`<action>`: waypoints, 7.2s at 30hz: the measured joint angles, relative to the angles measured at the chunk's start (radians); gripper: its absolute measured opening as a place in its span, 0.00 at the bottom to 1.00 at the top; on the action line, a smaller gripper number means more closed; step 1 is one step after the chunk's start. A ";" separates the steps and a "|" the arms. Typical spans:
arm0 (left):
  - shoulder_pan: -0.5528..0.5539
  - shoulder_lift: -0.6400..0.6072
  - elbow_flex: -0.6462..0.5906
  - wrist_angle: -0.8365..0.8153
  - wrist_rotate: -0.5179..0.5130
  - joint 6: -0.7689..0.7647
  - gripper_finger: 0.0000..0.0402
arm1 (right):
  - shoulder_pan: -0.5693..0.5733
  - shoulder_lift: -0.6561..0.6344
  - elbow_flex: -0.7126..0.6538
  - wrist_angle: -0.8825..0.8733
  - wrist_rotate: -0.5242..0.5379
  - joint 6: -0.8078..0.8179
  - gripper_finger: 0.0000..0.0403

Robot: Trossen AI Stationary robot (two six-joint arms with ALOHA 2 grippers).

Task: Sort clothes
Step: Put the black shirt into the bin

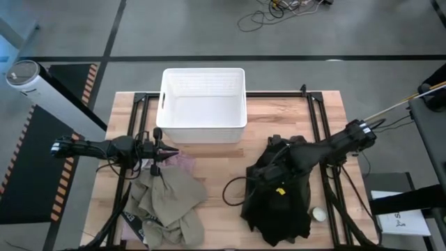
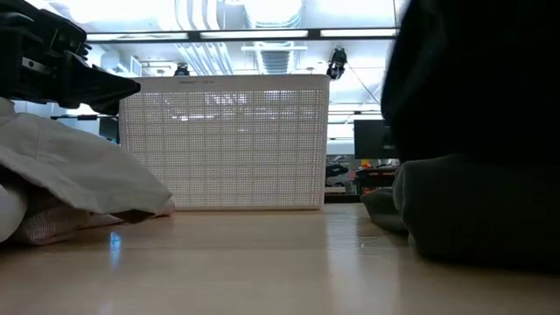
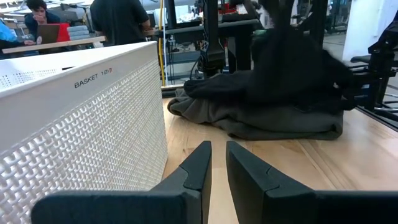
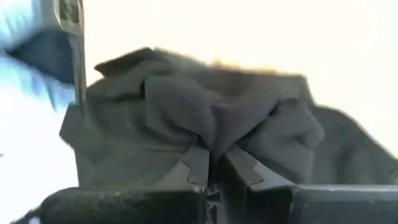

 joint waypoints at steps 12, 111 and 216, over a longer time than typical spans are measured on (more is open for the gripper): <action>0.000 0.000 0.000 0.000 0.000 0.000 0.09 | -0.035 0.039 0.408 0.015 0.327 -0.116 0.00; 0.000 0.003 -0.001 0.000 0.000 0.000 0.09 | -0.764 0.450 0.604 0.943 0.178 -0.513 0.36; 0.000 0.007 0.000 0.000 0.000 0.000 0.09 | -0.443 -0.245 -0.482 1.404 0.526 -0.411 0.00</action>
